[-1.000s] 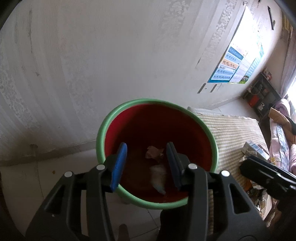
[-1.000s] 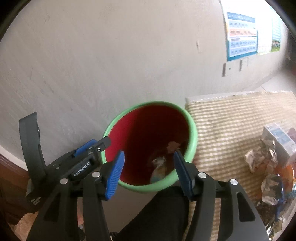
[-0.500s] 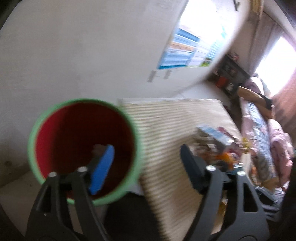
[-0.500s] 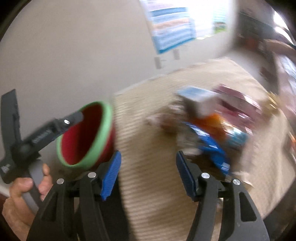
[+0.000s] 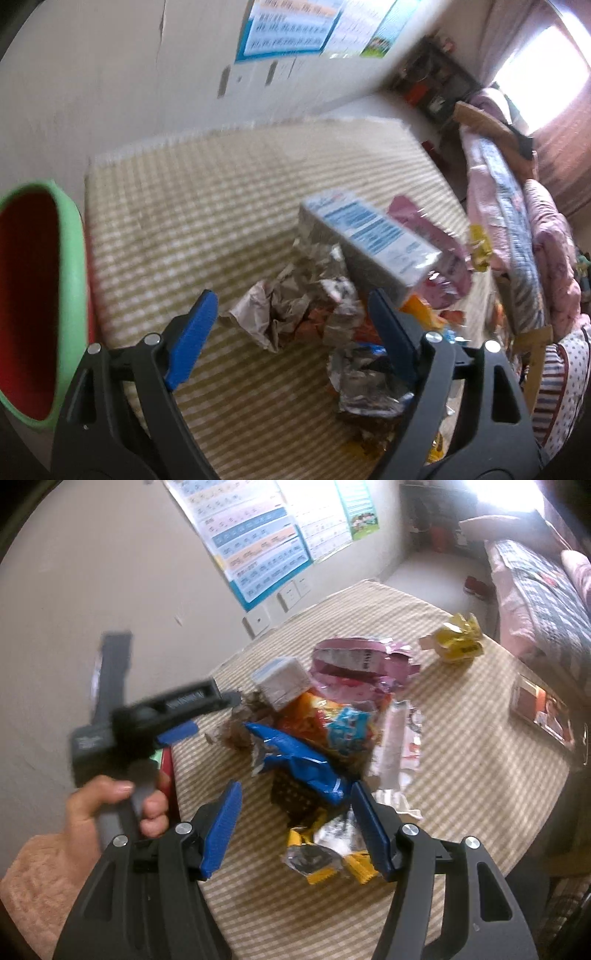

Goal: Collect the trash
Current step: 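Grasp crumpled paper with the left gripper while the right grasps a blue wrapper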

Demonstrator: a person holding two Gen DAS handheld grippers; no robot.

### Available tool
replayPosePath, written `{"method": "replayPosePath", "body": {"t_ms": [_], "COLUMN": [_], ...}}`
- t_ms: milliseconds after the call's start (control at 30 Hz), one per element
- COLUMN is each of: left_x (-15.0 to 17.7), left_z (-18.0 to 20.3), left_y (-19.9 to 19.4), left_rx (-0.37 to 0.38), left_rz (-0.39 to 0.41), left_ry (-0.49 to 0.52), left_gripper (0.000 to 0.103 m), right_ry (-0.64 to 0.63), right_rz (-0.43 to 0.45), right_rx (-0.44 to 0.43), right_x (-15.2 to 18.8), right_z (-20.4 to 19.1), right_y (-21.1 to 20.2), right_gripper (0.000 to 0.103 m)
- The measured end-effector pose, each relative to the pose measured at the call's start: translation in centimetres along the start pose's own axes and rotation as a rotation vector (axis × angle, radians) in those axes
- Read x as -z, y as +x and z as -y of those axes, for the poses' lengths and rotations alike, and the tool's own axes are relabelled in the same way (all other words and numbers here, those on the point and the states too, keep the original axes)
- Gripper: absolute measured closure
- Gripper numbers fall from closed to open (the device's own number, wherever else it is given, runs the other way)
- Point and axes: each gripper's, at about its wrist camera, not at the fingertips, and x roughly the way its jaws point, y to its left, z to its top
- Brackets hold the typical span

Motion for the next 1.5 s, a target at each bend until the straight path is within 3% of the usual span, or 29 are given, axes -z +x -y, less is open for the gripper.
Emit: {"method": "replayPosePath", "body": {"t_ms": [200, 333, 400, 533, 600, 700, 867, 1133, 1200, 1300, 1367, 1500], "left_x": [0.0, -0.4, -0.4, -0.3, -0.1, 0.2, 1.2, 3.3, 3.6, 3.8, 3.8, 3.3], "left_z": [-0.6, -0.4, -0.2, 0.2, 0.3, 0.1, -0.5, -2.2, -2.4, -2.7, -2.7, -2.2], "left_y": [2.1, 2.2, 2.1, 1.2, 0.6, -1.6, -4.1, -4.2, -4.2, -4.6, -5.0, -5.4], "left_rx": [0.029, 0.073, 0.086, 0.088, 0.090, 0.076, 0.067, 0.074, 0.074, 0.079, 0.078, 0.085], "left_rz": [-0.060, -0.079, -0.080, -0.069, -0.056, -0.003, 0.040, -0.006, -0.011, 0.003, 0.018, 0.046], "left_ry": [-0.066, -0.068, -0.053, -0.021, -0.017, 0.007, 0.043, -0.002, -0.012, -0.026, -0.022, -0.012], "left_gripper": [0.022, 0.041, 0.056, 0.073, 0.081, 0.103, 0.103, 0.102, 0.089, 0.067, 0.064, 0.051], "right_ry": [0.061, 0.101, 0.114, 0.134, 0.134, 0.121, 0.031, -0.108, -0.106, -0.075, -0.062, -0.043], "right_rz": [0.010, 0.008, 0.008, -0.006, -0.011, -0.017, -0.057, -0.155, -0.181, -0.214, -0.206, -0.136], "right_rx": [-0.012, -0.014, -0.014, -0.011, -0.009, -0.002, 0.019, 0.001, -0.003, -0.028, -0.044, -0.071], "right_x": [-0.1, 0.1, 0.2, 0.4, 0.5, 0.5, -0.3, -2.0, -2.3, -2.5, -2.6, -2.9], "right_z": [2.7, 4.1, 4.6, 5.0, 5.1, 4.9, 3.7, 1.9, 1.8, 2.1, 2.1, 1.9], "right_y": [-0.4, -0.4, -0.4, -0.1, 0.0, 0.3, 1.9, 6.7, 8.0, 9.0, 8.7, 6.3], "right_gripper": [0.043, 0.043, 0.043, 0.043, 0.043, 0.043, 0.043, 0.043, 0.046, 0.066, 0.072, 0.074]}}
